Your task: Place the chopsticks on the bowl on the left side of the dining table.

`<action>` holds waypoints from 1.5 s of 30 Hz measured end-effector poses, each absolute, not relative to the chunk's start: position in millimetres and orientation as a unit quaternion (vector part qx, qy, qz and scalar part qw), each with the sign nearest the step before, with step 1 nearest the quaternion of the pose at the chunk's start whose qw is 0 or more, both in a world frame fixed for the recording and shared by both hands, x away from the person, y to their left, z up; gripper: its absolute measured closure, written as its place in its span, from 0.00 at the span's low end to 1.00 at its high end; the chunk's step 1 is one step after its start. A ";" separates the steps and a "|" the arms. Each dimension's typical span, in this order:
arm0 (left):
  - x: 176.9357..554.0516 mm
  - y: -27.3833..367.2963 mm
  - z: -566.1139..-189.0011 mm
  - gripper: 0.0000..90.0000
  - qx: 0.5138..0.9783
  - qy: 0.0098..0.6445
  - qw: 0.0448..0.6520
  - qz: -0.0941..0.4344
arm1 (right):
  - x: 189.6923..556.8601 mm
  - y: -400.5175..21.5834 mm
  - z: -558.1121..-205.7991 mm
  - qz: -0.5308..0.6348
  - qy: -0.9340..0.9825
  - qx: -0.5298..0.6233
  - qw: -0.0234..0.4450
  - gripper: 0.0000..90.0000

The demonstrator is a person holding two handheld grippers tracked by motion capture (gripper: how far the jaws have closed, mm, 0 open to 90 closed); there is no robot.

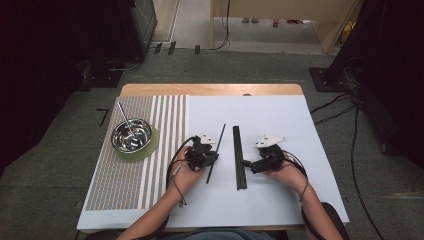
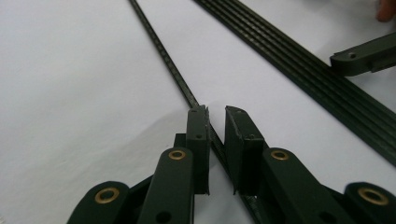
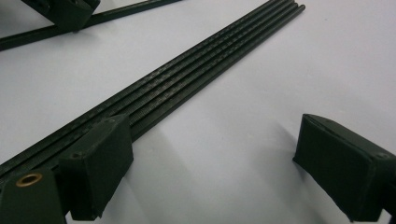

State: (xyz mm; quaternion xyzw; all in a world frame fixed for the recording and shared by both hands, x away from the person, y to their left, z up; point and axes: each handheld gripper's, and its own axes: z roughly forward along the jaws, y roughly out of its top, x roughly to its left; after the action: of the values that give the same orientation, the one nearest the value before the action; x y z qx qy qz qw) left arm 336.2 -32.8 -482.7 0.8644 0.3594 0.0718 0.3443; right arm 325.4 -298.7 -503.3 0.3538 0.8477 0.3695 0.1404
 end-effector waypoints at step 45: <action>351.9 -1.1 -479.0 0.96 0.859 0.395 0.313 0.095 | 325.6 -298.6 -503.4 0.370 0.848 0.353 0.140 0.12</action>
State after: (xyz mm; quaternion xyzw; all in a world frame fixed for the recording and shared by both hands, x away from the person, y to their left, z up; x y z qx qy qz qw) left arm 351.9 -1.1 -479.0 0.8586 0.3951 0.0948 0.3125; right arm 325.6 -298.6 -503.4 0.3532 0.8476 0.3703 0.1405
